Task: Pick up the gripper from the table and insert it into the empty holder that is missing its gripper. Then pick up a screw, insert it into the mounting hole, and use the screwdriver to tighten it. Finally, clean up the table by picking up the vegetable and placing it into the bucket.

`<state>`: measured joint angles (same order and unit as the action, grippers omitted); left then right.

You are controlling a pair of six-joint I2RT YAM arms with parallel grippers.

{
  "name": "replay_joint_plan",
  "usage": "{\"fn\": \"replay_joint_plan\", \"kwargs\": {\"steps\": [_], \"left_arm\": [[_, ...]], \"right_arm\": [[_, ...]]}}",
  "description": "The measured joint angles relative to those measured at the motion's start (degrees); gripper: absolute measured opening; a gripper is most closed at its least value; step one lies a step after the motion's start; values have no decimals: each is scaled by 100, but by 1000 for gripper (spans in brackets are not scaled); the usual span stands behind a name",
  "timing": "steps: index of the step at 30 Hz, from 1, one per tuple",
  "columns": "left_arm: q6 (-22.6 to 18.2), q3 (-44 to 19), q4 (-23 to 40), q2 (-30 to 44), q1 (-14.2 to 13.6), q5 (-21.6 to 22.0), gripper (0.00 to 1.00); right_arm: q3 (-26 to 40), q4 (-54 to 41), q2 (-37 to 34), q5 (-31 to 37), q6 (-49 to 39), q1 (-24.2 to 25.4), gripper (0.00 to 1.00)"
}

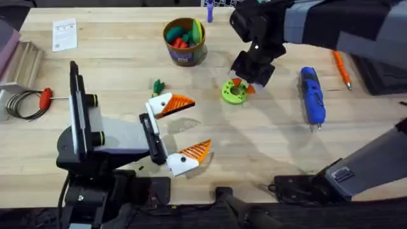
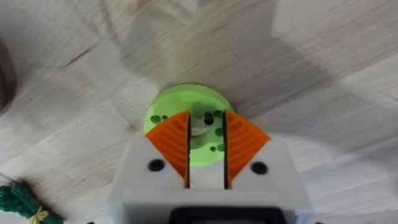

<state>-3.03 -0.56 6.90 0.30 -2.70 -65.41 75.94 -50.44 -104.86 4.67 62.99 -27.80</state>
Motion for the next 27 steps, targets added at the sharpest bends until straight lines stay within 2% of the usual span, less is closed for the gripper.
{"fn": "replay_joint_plan", "kwargs": {"steps": [13,17,27], "left_arm": [[0,0,0,1,0,0,985],[0,0,0,0,0,0,985],[0,0,0,0,0,0,985]], "right_arm": [[0,7,0,4,-2,27,187],[1,7,0,6,-16,27,119],[0,7,0,28,-23,27,52]]}}
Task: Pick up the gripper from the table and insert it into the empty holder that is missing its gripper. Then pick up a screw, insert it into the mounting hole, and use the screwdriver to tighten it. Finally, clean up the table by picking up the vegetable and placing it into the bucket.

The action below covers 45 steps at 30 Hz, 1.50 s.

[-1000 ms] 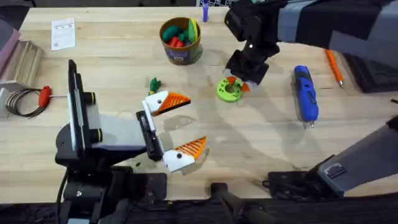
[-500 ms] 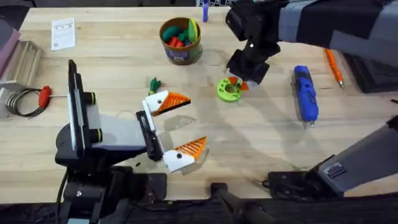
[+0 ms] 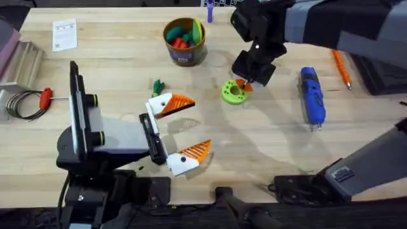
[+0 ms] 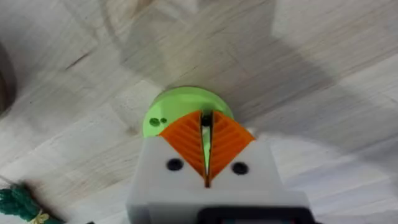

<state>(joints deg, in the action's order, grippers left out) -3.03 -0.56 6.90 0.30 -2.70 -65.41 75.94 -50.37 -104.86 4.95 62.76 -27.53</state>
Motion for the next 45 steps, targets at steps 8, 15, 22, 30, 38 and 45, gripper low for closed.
{"fn": "replay_joint_plan", "kwargs": {"steps": [8,15,22,30,38,45], "left_arm": [[0,0,0,0,0,0,985],[0,0,0,2,0,0,985],[0,0,0,0,0,0,985],[0,0,0,2,0,0,985],[0,0,0,0,0,0,986],[0,0,0,0,0,0,985]], "right_arm": [[0,2,0,17,-20,0,7],[12,-65,0,17,-167,-2,7],[726,-846,30,273,-483,-124,6],[2714,-2081,336,507,-2033,-419,6],[3994,-3011,516,-246,-4883,-712,6],[4015,-3214,498,-652,-6708,-1061,6]]}}
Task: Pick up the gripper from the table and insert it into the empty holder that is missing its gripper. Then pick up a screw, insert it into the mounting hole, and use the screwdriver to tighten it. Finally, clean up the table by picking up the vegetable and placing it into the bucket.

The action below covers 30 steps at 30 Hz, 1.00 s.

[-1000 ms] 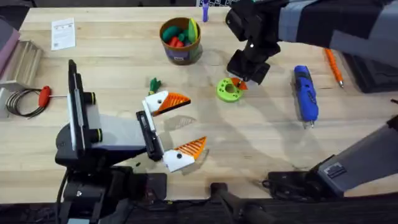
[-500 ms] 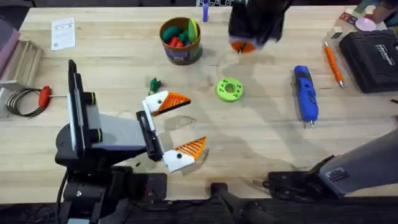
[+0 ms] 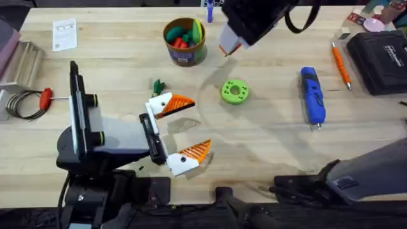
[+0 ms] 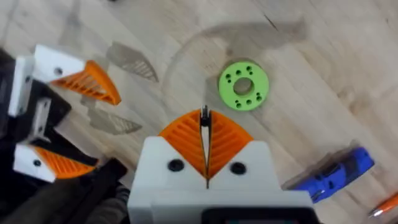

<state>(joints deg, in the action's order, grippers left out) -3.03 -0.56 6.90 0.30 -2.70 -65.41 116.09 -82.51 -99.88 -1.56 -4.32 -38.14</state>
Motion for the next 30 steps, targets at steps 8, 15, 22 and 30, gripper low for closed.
{"fn": "replay_joint_plan", "kwargs": {"steps": [8,15,22,30], "left_arm": [[0,0,0,0,0,0,986],[0,0,0,0,0,0,985],[0,0,0,0,0,0,985],[0,0,0,0,0,0,985]], "right_arm": [[0,181,0,-391,-1064,-418,6],[0,499,0,-605,-1734,-889,6],[0,674,0,-644,-2108,-1301,6],[0,812,-13,-654,-2447,-1635,6]]}}
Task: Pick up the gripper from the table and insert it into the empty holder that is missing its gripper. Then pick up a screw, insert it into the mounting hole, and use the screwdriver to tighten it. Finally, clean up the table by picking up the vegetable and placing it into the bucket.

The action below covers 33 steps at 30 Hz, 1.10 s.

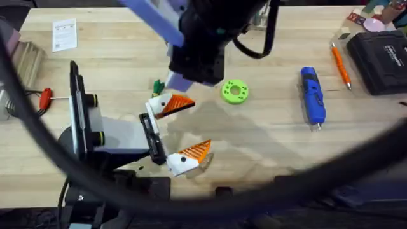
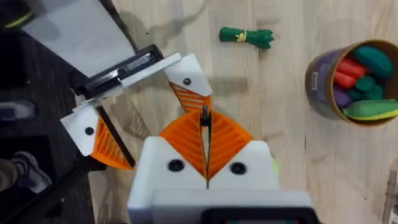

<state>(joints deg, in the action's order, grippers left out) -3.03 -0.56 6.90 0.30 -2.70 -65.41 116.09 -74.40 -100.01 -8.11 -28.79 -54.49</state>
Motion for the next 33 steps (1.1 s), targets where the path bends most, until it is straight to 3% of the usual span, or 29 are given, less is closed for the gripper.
{"fn": "replay_joint_plan", "kwargs": {"steps": [33], "left_arm": [[0,0,0,0,0,0,985]], "right_arm": [[0,46,-549,-187,-281,-235,5]]}}
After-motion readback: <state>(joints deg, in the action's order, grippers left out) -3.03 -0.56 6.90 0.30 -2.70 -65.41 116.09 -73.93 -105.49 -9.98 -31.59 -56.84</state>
